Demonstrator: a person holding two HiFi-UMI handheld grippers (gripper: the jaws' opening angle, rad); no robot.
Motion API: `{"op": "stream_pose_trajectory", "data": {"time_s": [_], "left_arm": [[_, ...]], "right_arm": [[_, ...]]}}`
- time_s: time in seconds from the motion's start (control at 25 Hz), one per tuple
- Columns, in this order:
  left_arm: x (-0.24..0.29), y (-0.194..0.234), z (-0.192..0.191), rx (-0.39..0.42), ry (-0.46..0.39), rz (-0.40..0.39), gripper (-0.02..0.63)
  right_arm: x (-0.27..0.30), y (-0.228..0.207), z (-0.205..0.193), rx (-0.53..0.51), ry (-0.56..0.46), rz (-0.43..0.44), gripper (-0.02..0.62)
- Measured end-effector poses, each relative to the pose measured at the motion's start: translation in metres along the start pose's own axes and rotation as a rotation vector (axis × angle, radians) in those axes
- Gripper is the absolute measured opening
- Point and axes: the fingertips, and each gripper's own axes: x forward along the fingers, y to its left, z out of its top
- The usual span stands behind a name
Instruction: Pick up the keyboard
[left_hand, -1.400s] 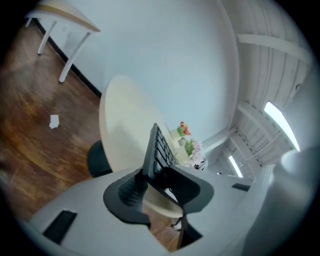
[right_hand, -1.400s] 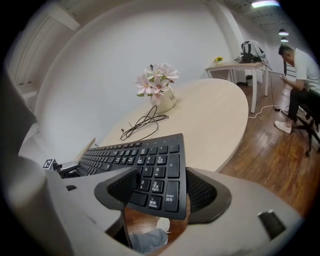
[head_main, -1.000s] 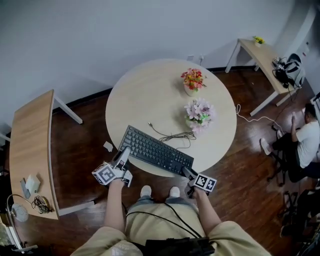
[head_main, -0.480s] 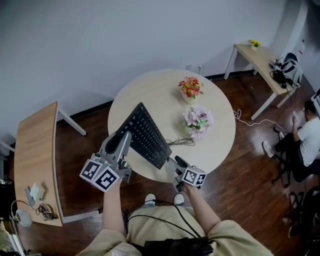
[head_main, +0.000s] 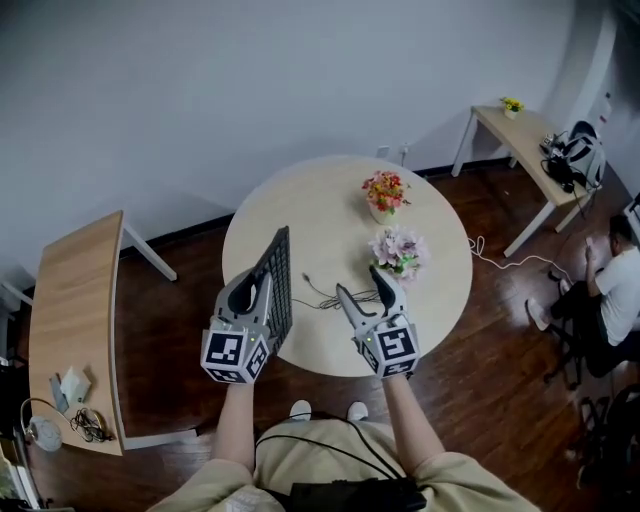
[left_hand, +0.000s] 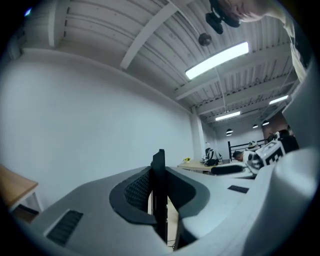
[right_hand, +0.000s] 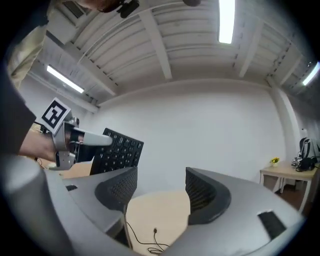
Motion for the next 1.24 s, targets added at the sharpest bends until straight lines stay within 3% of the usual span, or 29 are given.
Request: {"op": "stream_pose_trajectory", "data": {"time_s": [0.16,0.32,0.72,1.24], "left_arm": [[-0.003,0.004,0.017,0.087,-0.037,0.052,0.051],[-0.005,0.015,0.022,0.041,-0.056,0.072,0.051],[-0.005,0.014,0.023,0.011,-0.063,0.066,0.051],[-0.014,0.012,0.022,-0.006,-0.064,0.057,0.051]], "right_arm": [[-0.004,-0.015,0.022,0.057,0.046,-0.099,0.305],[-0.011,-0.025,0.035,0.023,0.037,-0.16,0.299],[-0.024,-0.023,0.067,0.015,-0.009,-0.206,0.299],[-0.035,-0.008,0.104,0.003,-0.077,-0.183,0.299]]}}
